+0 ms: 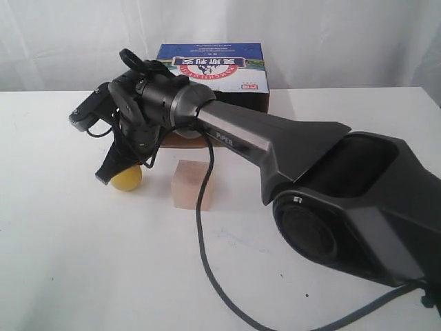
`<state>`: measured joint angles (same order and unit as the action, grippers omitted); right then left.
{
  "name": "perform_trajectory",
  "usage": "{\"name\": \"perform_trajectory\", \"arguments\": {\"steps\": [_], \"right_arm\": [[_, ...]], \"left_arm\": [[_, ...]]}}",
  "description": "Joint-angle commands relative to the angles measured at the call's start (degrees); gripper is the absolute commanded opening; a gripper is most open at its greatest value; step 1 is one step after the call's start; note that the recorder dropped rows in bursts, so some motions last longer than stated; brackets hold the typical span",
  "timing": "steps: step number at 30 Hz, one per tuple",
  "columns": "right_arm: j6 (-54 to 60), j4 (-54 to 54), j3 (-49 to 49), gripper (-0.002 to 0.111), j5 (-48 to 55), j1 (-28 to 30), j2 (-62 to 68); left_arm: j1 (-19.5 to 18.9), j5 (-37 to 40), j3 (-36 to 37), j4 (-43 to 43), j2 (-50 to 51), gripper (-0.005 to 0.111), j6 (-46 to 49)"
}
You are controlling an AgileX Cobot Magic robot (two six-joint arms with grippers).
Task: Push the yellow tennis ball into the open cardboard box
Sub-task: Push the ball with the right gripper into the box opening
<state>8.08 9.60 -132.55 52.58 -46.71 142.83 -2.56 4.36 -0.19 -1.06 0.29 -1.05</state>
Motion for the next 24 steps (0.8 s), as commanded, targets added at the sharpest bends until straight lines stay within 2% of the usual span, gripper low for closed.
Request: {"name": "perform_trajectory", "arguments": {"steps": [1, 7, 12, 15, 21, 24], "right_arm": [[-0.6, 0.4, 0.1, 0.000, -1.9, 0.4, -3.7], [-0.6, -0.1, 0.0, 0.000, -3.6, -1.0, -6.1], [-0.6, -2.1, 0.0, 0.000, 3.8, -1.8, -4.3], [-0.6, -2.1, 0.7, 0.000, 3.6, -1.8, -2.4], [-1.8, -0.8, 4.4, 0.000, 2.5, 2.9, 1.2], [-1.9, 3.4, 3.9, 0.000, -2.1, 5.9, 0.7]], "left_arm": [[0.5, 0.0, 0.2, -0.3, -0.3, 0.000, 0.0], [0.5, 0.0, 0.2, -0.3, -0.3, 0.000, 0.0], [0.5, 0.0, 0.2, -0.3, -0.3, 0.000, 0.0], [0.5, 0.0, 0.2, -0.3, -0.3, 0.000, 0.0], [0.5, 0.0, 0.2, -0.3, -0.3, 0.000, 0.0], [0.5, 0.0, 0.2, -0.3, -0.3, 0.000, 0.0]]}}
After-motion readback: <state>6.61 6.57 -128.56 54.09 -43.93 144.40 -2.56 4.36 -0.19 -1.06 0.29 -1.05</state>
